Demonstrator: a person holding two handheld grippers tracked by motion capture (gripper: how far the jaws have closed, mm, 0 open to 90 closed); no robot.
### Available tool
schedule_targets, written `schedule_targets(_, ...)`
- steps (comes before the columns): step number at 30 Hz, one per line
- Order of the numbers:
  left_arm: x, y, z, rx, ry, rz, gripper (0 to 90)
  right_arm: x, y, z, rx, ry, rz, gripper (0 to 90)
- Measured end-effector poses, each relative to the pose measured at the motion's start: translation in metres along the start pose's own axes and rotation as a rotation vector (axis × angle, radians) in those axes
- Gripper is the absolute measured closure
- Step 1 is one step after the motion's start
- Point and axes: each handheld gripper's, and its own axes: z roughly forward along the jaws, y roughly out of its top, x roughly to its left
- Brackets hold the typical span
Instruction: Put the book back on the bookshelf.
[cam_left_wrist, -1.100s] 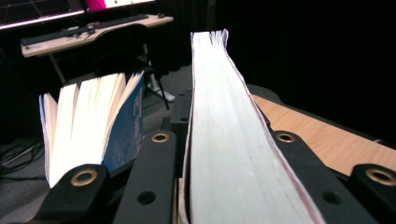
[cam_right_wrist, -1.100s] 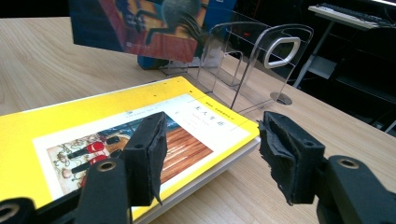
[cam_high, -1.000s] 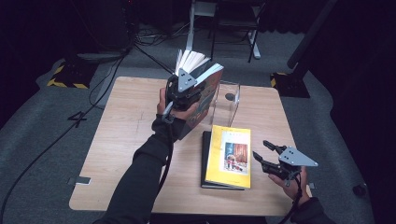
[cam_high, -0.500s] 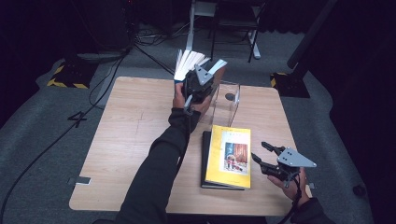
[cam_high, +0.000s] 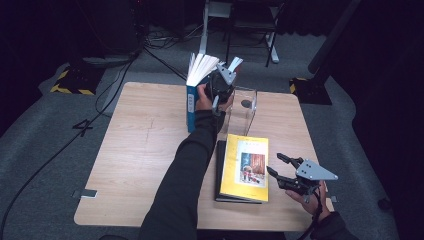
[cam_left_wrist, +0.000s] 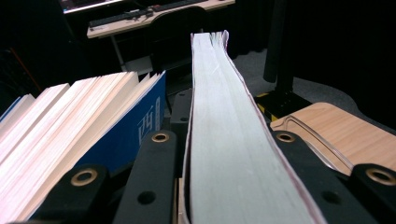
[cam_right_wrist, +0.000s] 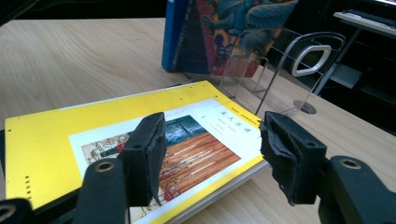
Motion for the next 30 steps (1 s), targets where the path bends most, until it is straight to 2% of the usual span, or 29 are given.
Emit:
schedule_targets(8,-0.003,-0.010,0.016,-0.004,0.045,-0.014,73.4,-0.002,0.000,0.001,-0.001,-0.012,-0.011,40.9)
schedule_targets(10,-0.001,-0.012,0.017,-0.012,0.058,-0.018,73.4,-0.005,0.000,0.001,-0.013,-0.012,0.010,40.9)
schedule_targets(15,0.006,-0.019,0.015,-0.020,0.090,-0.053,73.2,-0.002,-0.002,0.003,0.009,-0.010,-0.007,40.8)
schedule_targets(18,0.009,-0.023,0.012,-0.019,0.105,-0.058,72.7,-0.003,-0.002,0.003,0.007,-0.011,-0.003,40.8)
schedule_targets(20,0.012,-0.023,0.011,-0.010,0.105,-0.041,71.9,-0.004,-0.003,0.003,0.010,-0.010,-0.003,40.8)
schedule_targets(22,0.014,-0.023,0.009,0.006,0.109,-0.005,70.0,-0.004,-0.004,0.003,0.015,-0.010,-0.004,40.9)
schedule_targets(24,0.017,-0.023,0.007,0.016,0.093,-0.004,69.7,-0.003,-0.004,0.004,0.023,-0.004,-0.011,41.0)
schedule_targets(26,0.017,-0.022,0.005,0.020,0.097,0.016,68.9,-0.003,-0.004,0.005,0.028,0.000,-0.020,40.9)
schedule_targets(30,0.015,-0.020,0.001,0.020,0.129,0.059,65.5,-0.004,-0.006,0.005,0.034,-0.004,-0.022,40.7)
